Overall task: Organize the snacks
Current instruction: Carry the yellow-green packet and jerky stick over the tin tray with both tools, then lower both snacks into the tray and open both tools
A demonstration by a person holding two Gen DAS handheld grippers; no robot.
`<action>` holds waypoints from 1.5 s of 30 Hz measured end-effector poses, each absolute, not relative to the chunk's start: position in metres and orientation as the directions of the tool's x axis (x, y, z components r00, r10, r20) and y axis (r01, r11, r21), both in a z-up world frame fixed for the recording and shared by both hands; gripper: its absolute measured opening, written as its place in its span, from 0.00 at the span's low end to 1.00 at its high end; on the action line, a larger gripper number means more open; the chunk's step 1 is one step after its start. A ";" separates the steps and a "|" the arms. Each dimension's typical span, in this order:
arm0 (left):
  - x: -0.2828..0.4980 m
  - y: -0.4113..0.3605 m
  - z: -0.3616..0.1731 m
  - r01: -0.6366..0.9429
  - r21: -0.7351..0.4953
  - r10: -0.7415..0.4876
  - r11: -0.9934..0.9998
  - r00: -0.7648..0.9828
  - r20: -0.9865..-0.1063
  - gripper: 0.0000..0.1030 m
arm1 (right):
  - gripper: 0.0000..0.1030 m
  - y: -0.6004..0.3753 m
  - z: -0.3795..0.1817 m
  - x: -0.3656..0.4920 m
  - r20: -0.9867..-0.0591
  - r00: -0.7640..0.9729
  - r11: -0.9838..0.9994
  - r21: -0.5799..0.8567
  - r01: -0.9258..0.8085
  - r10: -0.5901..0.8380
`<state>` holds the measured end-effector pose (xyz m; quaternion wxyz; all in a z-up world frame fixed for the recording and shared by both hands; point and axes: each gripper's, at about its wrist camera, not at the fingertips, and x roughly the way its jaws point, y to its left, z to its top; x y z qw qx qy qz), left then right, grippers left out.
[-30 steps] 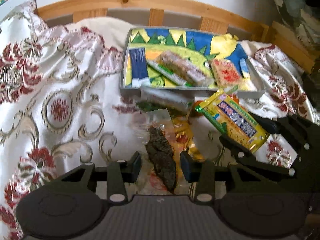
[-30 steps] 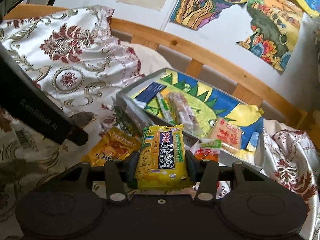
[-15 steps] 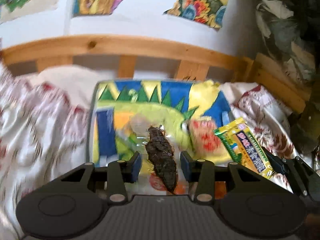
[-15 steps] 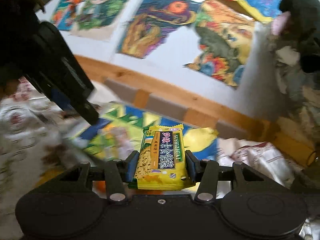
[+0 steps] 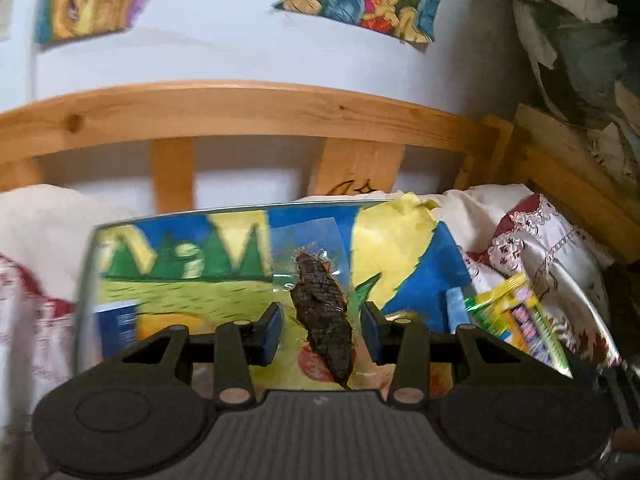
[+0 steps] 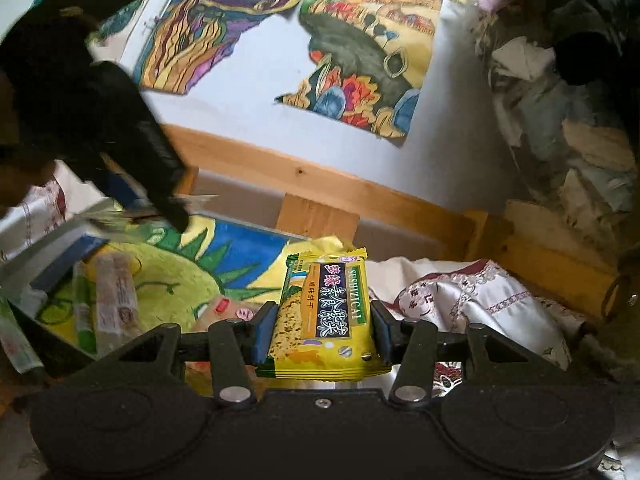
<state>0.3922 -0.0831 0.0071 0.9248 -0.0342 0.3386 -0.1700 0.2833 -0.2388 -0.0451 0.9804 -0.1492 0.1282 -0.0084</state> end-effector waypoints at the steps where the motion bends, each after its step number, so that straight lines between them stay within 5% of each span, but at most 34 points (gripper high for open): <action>1: 0.397 -0.089 0.002 0.292 -0.190 -0.345 0.938 0.712 -0.611 0.44 | 0.49 -0.240 -0.047 0.288 -0.257 0.965 0.957 -0.288 -0.017 -0.060; 12: 0.421 -0.106 -0.045 0.251 -0.205 -0.324 0.946 0.702 -0.634 0.45 | 0.49 -0.251 -0.061 0.311 -0.302 0.948 0.955 -0.298 0.002 -0.097; 35: 0.418 -0.105 -0.047 0.224 -0.182 -0.288 0.958 0.702 -0.652 0.48 | 0.53 -0.238 -0.075 0.318 -0.361 0.928 0.929 -0.366 -0.046 -0.096; 45: 0.413 -0.097 -0.043 0.188 -0.187 -0.265 0.964 0.712 -0.650 0.73 | 0.74 -0.237 -0.072 0.311 -0.339 0.937 0.931 -0.363 -0.044 -0.088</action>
